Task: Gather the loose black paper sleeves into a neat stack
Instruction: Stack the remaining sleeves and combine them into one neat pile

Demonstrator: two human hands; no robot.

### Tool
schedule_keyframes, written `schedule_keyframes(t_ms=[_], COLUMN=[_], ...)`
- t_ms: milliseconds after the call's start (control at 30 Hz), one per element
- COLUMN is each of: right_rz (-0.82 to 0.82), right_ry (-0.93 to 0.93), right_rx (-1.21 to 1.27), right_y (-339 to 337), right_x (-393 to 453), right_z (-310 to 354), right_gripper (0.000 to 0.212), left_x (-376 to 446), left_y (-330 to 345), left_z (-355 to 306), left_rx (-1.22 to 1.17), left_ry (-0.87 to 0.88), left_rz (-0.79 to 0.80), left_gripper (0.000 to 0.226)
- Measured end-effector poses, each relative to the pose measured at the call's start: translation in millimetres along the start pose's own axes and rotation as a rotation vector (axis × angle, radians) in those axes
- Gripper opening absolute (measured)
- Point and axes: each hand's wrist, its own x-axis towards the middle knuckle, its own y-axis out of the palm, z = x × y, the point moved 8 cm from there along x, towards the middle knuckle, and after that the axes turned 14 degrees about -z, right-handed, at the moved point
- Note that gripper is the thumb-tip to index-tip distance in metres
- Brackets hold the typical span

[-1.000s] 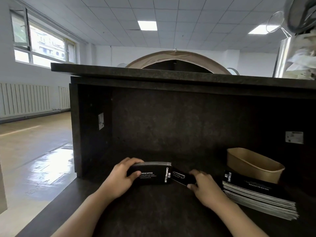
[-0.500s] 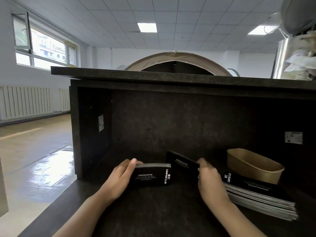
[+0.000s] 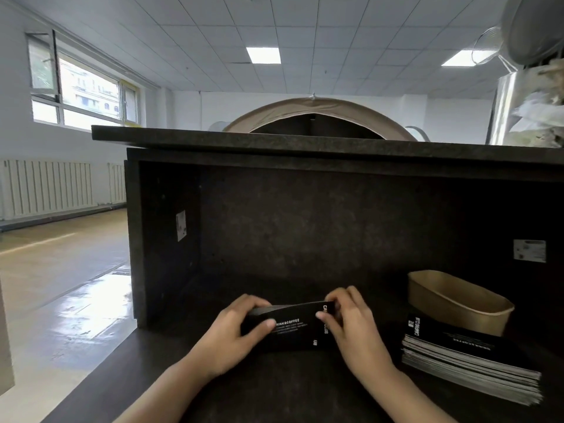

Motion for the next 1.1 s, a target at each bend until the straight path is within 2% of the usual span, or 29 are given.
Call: schedule_keyframes(t_ms=[100, 167, 433, 567, 667, 867, 967, 1100], right_rz=[0.217, 0.321, 0.255, 0.263, 0.328, 0.401, 0.43, 0.586], right_ry=[0.0, -0.003, -0.07, -0.055, 0.003, -0.02, -0.024, 0.009], right_rx=[-0.1, -0.096, 0.088, 0.149, 0.225, 0.09, 0.039, 0.043], right_y=[26.8, 37.8, 20.7, 15.7, 11.9, 2.3, -4.1, -9.0], right_x=[-10.3, -15.1, -5.5, -5.0, -11.3, -18.3, -16.6, -9.6], right_z=[-5.4, -5.3, -2.1, -4.7, -5.1, -4.6, 2.8, 20.1], right_gripper=[0.063, 0.07, 0.029, 0.018, 0.008, 0.008, 0.012, 0.018], left_x=[-0.8, 0.0, -1.3, -2.1, -4.5, -9.9, -9.8, -14.5], left_y=[7.8, 8.7, 9.4, 7.4, 6.0, 0.1, -2.2, -6.6], left_z=[-7.2, -6.5, -6.6, -11.9, -13.2, -22.8, -30.6, -50.5], left_rx=[0.018, 0.027, -0.011, -0.003, 0.037, 0.103, 0.218, 0.24], left_ry=[0.077, 0.091, 0.119, 0.115, 0.086, 0.152, 0.262, 0.373], left_rz=[0.03, 0.03, 0.068, 0.047, 0.125, 0.243, 0.233, 0.189], left_gripper=[0.029, 0.032, 0.03, 0.031, 0.027, 0.012, 0.006, 0.009])
